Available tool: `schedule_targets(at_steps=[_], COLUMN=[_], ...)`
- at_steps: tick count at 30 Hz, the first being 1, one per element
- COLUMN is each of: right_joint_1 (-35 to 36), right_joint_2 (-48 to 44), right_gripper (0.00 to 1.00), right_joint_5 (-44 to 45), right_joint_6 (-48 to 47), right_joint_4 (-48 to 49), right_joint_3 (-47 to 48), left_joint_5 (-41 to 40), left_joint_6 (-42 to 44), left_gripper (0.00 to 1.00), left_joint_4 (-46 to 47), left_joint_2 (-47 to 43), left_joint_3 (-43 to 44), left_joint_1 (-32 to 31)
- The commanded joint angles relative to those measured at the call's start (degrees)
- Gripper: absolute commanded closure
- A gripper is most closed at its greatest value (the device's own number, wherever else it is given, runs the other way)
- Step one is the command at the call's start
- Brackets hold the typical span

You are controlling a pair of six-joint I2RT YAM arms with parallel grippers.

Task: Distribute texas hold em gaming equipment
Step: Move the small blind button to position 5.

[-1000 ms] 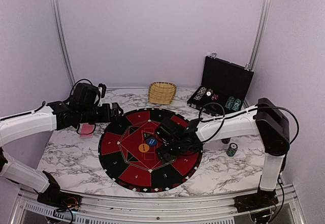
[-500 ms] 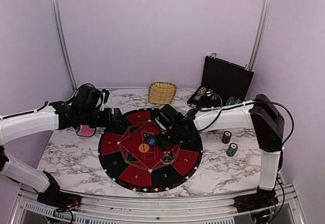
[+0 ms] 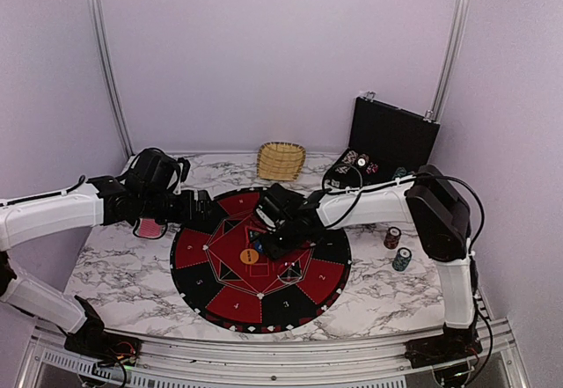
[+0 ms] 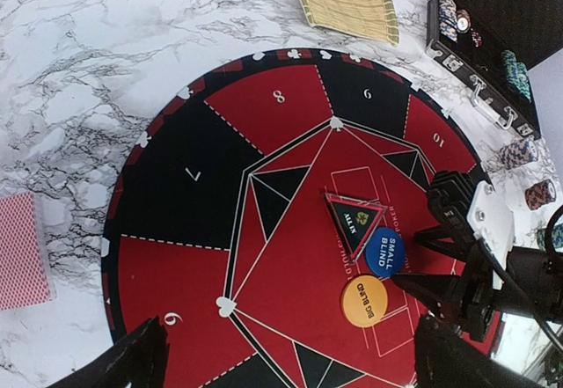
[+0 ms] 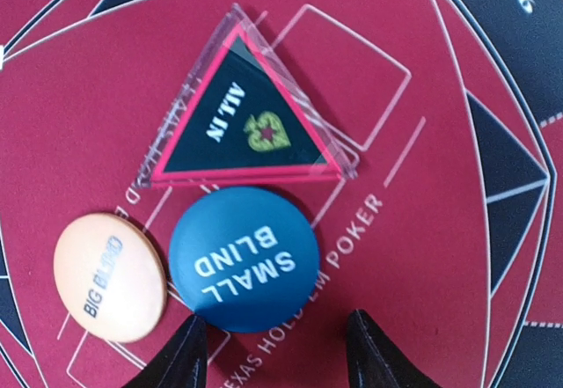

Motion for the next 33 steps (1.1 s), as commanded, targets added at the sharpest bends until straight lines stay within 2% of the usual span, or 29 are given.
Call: schedule_targets(at_steps=[1,18,24,33], right_joint_1=[0.16,0.41,0.54,2.72], right_joint_2=[2.75,7.73,9.62,10.79], right_gripper=[0.48,0.5,0.46,0.53], right_joint_5=[-1.06,-2.19,-2.21,-2.51], right_joint_6=[-2.17,-4.04,-4.34,-4.55], right_joint_4=[-0.45,-0.8,-1.12,-2.51], right_joint_3=[3.86,9.48,11.63,14.44], left_joint_5=[-1.17,-1.79,-1.58,-1.81], left_joint_6=[0.62,1.27,1.28,1.35], left_gripper=[0.01,0.01,0.01,0.01], left_joint_4=[-1.27,-1.36,-1.37,-1.37], left_joint_2=[-0.29,-1.18,-1.25,-1.8], left_joint_3=[0.61,0.14,0.24,-0.38], left_joint_1=[0.03,0.65,0.74,0.91])
